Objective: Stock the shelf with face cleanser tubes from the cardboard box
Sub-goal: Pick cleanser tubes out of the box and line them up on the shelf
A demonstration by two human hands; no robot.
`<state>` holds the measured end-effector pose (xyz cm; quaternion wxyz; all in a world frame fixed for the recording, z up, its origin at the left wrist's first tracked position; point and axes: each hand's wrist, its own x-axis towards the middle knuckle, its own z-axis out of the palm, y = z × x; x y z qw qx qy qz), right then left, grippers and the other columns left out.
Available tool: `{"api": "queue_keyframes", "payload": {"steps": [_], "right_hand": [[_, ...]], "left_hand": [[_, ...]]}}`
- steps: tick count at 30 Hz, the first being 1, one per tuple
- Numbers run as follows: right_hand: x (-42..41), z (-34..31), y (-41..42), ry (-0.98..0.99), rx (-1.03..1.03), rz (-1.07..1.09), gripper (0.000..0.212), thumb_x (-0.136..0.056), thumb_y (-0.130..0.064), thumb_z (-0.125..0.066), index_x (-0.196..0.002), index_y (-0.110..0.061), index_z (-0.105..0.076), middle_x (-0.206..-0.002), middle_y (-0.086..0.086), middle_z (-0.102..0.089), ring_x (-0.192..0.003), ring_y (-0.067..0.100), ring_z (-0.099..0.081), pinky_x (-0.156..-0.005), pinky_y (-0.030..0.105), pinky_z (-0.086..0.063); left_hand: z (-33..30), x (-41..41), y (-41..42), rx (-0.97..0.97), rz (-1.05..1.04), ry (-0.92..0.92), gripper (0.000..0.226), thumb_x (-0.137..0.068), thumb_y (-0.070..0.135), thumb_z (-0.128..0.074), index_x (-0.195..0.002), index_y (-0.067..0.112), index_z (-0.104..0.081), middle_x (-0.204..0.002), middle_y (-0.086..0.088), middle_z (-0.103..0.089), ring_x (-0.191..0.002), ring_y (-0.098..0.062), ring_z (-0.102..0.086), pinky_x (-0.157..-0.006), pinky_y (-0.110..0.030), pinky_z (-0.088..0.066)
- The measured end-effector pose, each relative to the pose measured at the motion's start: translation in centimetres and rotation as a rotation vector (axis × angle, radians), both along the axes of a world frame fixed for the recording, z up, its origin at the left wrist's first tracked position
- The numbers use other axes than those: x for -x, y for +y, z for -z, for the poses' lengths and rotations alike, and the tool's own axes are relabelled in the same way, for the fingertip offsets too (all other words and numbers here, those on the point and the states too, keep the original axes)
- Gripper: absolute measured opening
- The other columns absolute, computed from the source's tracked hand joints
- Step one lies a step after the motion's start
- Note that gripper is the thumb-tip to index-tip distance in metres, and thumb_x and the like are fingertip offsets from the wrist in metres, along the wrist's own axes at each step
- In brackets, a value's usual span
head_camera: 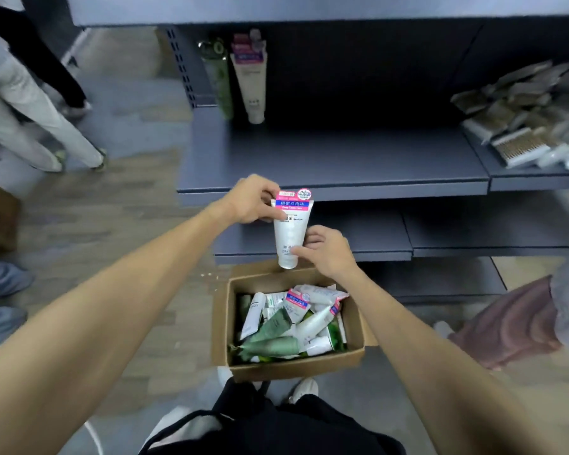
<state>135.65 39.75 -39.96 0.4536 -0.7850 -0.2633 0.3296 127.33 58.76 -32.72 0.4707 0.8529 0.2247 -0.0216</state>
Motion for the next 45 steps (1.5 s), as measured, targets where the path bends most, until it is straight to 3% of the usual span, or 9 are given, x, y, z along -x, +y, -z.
{"api": "queue_keyframes", "payload": {"steps": [4, 8, 11, 13, 17, 23, 29, 34, 45], "right_hand": [[-0.7, -2.7, 3.4, -0.08, -0.038, -0.027, 0.035, -0.074, -0.015, -0.085, -0.104, -0.008, -0.069, -0.095, -0.001, -0.073, -0.075, -0.003, -0.067, -0.066, 0.007, -0.051], [-2.3, -5.5, 6.2, -0.159, -0.085, -0.014, 0.037, -0.073, -0.021, -0.085, -0.104, -0.01, -0.068, -0.099, 0.0, -0.073, -0.084, 0.007, -0.07, -0.077, 0.02, -0.056], [-3.4, -7.1, 8.2, -0.223, -0.128, 0.004, 0.033, -0.074, -0.019, -0.085, -0.101, -0.009, -0.069, -0.095, 0.001, -0.074, -0.083, 0.01, -0.072, -0.083, 0.029, -0.058], [-3.8, -7.9, 9.3, -0.259, -0.143, 0.015, 0.031, -0.074, -0.019, -0.085, -0.1, -0.01, -0.069, -0.093, 0.0, -0.074, -0.082, 0.01, -0.071, -0.08, 0.025, -0.058], [-4.4, -8.5, 10.9, -0.311, -0.115, 0.006, 0.029, -0.076, -0.019, -0.083, -0.101, -0.012, -0.069, -0.091, -0.003, -0.072, -0.078, 0.006, -0.068, -0.062, 0.005, -0.048], [-4.8, -7.5, 13.2, -0.3, -0.093, 0.059, 0.03, -0.077, -0.019, -0.082, -0.102, -0.01, -0.068, -0.093, -0.002, -0.073, -0.082, 0.009, -0.07, -0.069, 0.013, -0.052], [-5.9, -7.1, 15.1, -0.322, -0.088, 0.041, 0.025, -0.077, -0.019, -0.082, -0.096, -0.012, -0.069, -0.088, -0.003, -0.073, -0.079, 0.008, -0.07, -0.072, 0.015, -0.055], [-7.0, -6.4, 17.1, -0.358, -0.1, 0.072, 0.028, -0.077, -0.022, -0.083, -0.097, -0.009, -0.068, -0.087, -0.003, -0.072, -0.079, 0.006, -0.069, -0.073, 0.016, -0.055], [-10.4, -6.3, 21.9, -0.409, -0.067, 0.044, 0.028, -0.078, -0.024, -0.08, -0.099, -0.009, -0.069, -0.091, 0.0, -0.073, -0.083, 0.01, -0.07, -0.076, 0.023, -0.056]], "left_hand": [[-2.7, 0.8, 2.4, -0.002, -0.078, -0.095, 0.022, -0.07, 0.011, -0.086, -0.082, 0.01, -0.068, -0.088, -0.004, -0.075, -0.085, -0.017, -0.073, -0.076, -0.036, -0.061], [-4.7, 0.9, 4.1, -0.086, -0.159, -0.21, 0.035, -0.069, 0.025, -0.088, -0.096, 0.012, -0.069, -0.089, -0.001, -0.076, -0.079, -0.009, -0.069, -0.074, -0.023, -0.054], [-4.9, 0.7, 4.8, -0.09, -0.199, -0.271, 0.043, -0.069, 0.027, -0.088, -0.104, 0.012, -0.068, -0.097, 0.002, -0.075, -0.09, -0.013, -0.071, -0.085, -0.028, -0.055], [-4.4, 0.6, 4.9, -0.168, -0.252, -0.274, 0.041, -0.07, 0.03, -0.086, -0.105, 0.016, -0.07, -0.094, 0.006, -0.075, -0.089, -0.009, -0.071, -0.087, -0.029, -0.055], [-3.4, -0.1, 5.2, -0.279, -0.335, -0.3, 0.028, -0.076, 0.028, -0.08, -0.103, 0.023, -0.071, -0.089, 0.007, -0.075, -0.082, -0.004, -0.069, -0.08, -0.024, -0.055], [-2.4, -1.6, 6.5, -0.319, -0.404, -0.28, 0.024, -0.079, 0.025, -0.076, -0.102, 0.022, -0.071, -0.088, 0.004, -0.073, -0.081, -0.01, -0.067, -0.07, -0.009, -0.042], [-1.8, -2.6, 8.7, -0.336, -0.419, -0.255, 0.024, -0.078, 0.028, -0.075, -0.1, 0.02, -0.071, -0.088, -0.001, -0.073, -0.085, -0.016, -0.066, -0.074, -0.019, -0.04], [-1.4, -4.1, 10.6, -0.299, -0.412, -0.272, 0.022, -0.077, 0.025, -0.074, -0.097, 0.017, -0.07, -0.088, -0.006, -0.073, -0.083, -0.022, -0.069, -0.078, -0.039, -0.056], [-1.3, -7.4, 15.3, -0.352, -0.404, -0.252, 0.03, -0.079, 0.03, -0.073, -0.102, 0.012, -0.07, -0.1, -0.005, -0.074, -0.09, -0.02, -0.069, -0.082, -0.037, -0.056]]}}
